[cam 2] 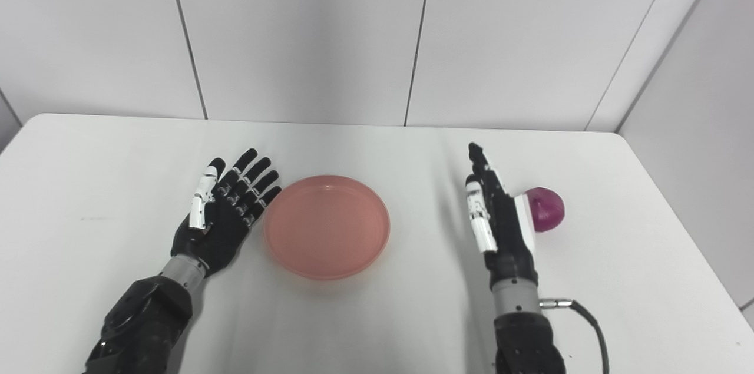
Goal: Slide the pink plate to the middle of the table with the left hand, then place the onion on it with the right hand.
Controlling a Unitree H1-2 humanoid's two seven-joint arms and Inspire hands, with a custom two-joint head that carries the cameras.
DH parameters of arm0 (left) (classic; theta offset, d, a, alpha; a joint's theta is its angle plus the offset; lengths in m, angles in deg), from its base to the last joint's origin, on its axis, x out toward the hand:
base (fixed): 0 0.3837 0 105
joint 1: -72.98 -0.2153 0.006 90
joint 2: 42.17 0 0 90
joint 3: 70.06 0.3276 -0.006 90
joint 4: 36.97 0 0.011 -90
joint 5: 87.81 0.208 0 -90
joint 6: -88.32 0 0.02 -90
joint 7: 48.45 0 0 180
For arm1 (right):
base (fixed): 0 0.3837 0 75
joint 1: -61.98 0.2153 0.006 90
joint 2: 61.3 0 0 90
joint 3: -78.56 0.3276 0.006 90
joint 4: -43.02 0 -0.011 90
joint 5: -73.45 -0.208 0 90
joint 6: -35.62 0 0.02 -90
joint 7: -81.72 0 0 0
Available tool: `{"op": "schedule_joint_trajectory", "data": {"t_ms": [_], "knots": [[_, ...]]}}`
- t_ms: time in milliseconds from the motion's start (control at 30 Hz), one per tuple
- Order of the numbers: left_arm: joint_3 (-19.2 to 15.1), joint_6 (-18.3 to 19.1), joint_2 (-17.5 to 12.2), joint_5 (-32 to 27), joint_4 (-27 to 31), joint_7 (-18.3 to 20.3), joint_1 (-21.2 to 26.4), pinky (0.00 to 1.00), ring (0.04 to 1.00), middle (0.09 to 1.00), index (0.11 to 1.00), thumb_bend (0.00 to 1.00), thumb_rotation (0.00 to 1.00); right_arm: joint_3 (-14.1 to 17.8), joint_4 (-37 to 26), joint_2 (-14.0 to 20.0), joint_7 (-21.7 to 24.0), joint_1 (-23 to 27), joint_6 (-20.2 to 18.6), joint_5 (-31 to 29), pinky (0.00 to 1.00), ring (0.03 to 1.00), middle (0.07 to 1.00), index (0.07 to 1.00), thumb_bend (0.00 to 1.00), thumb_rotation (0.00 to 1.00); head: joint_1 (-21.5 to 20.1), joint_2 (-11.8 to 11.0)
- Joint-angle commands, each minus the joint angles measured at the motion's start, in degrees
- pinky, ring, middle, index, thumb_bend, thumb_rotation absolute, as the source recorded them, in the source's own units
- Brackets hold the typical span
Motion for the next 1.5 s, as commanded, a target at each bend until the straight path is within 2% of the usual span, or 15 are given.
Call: {"op": "schedule_joint_trajectory", "data": {"t_ms": [0,67,133,300,400,467,533,667,767,833,1033,1300,1467], "knots": [[0.18,3.55,-0.28,0.76,-1.86,-0.61,-2.07,0.94,0.947,0.951,0.938,0.38,1.0,0.35,-2.35,1.42,0.53,2.07,-1.13,1.2,0.87,0.917,0.926,0.932,0.35,0.85,-0.94,-0.23],[0.09,3.3,-0.55,0.53,-2.25,0.02,-2.04,0.94,0.949,0.953,0.94,0.38,1.0,0.62,-2.48,2.37,0.51,2.67,-1.48,2.39,0.87,0.913,0.926,0.934,0.36,0.81,-1.77,-0.34],[0.0,3.07,-0.85,0.38,-2.65,0.63,-1.95,0.95,0.955,0.959,0.947,0.37,1.0,0.73,-2.44,3.6,0.28,3.24,-1.51,4.5,0.85,0.902,0.917,0.926,0.41,0.79,-2.53,-0.45],[-0.53,3.3,-1.19,0.36,-3.14,1.12,-1.86,0.95,0.956,0.958,0.946,0.38,1.0,1.0,-2.1,6.81,0.07,4.3,-0.88,9.22,0.85,0.906,0.921,0.917,0.54,0.85,-4.73,-0.9],[-0.76,3.33,-1.4,0.29,-3.52,1.57,-1.77,0.95,0.952,0.956,0.945,0.38,1.0,1.57,-1.53,8.26,-0.23,4.9,-0.54,10.72,0.85,0.904,0.92,0.921,0.59,0.83,-5.6,-1.2],[-1.08,3.16,-1.51,-0.07,-4.15,2.18,-1.65,0.96,0.959,0.961,0.949,0.38,1.0,2.32,-1.01,9.37,-0.48,5.4,-0.18,11.43,0.84,0.894,0.914,0.93,0.67,0.79,-6.19,-1.39],[-1.24,3.02,-1.59,-0.28,-4.54,2.46,-1.59,0.97,0.961,0.962,0.949,0.38,1.0,2.84,-1.0,10.2,-0.17,5.83,-0.68,12.19,0.83,0.891,0.912,0.934,0.7,0.77,-6.81,-1.67],[-1.48,2.63,-1.92,-0.43,-5.31,3.56,-1.54,0.98,0.971,0.972,0.958,0.38,1.0,4.54,-2.05,11.87,1.25,7.06,-3.47,12.93,0.83,0.896,0.922,0.951,0.72,0.58,-8.15,-2.12],[-1.75,2.64,-2.08,-0.67,-5.71,3.92,-1.47,0.98,0.97,0.972,0.961,0.38,1.0,5.69,-2.03,13.21,1.89,7.82,-5.91,14.17,0.83,0.897,0.919,0.951,0.78,0.5,-9.25,-2.45],[-1.88,2.52,-2.18,-0.74,-5.9,4.03,-1.45,0.98,0.968,0.969,0.957,0.38,1.0,6.61,-1.82,14.17,2.47,8.2,-7.11,14.12,0.82,0.903,0.926,0.962,0.86,0.43,-10.05,-2.71],[-2.3,1.98,-2.4,-0.67,-7.0,4.78,-1.28,0.96,0.959,0.962,0.949,0.38,1.0,8.33,-1.1,15.45,5.53,8.5,-8.58,20.06,0.77,0.883,0.924,0.965,0.98,0.4,-11.22,-3.28],[-2.88,1.88,-2.74,-1.02,-8.42,6.19,-0.95,0.97,0.966,0.97,0.957,0.38,1.0,8.79,0.11,17.68,8.19,8.23,-8.54,24.58,0.73,0.877,0.937,0.973,1.0,0.33,-12.13,-3.71],[-3.42,2.29,-2.69,-1.21,-8.84,6.01,-0.68,0.96,0.956,0.958,0.945,0.38,1.0,9.61,2.52,18.82,11.11,7.84,-8.59,24.67,0.77,0.9,0.947,0.968,1.0,0.29,-12.16,-3.9]]}}
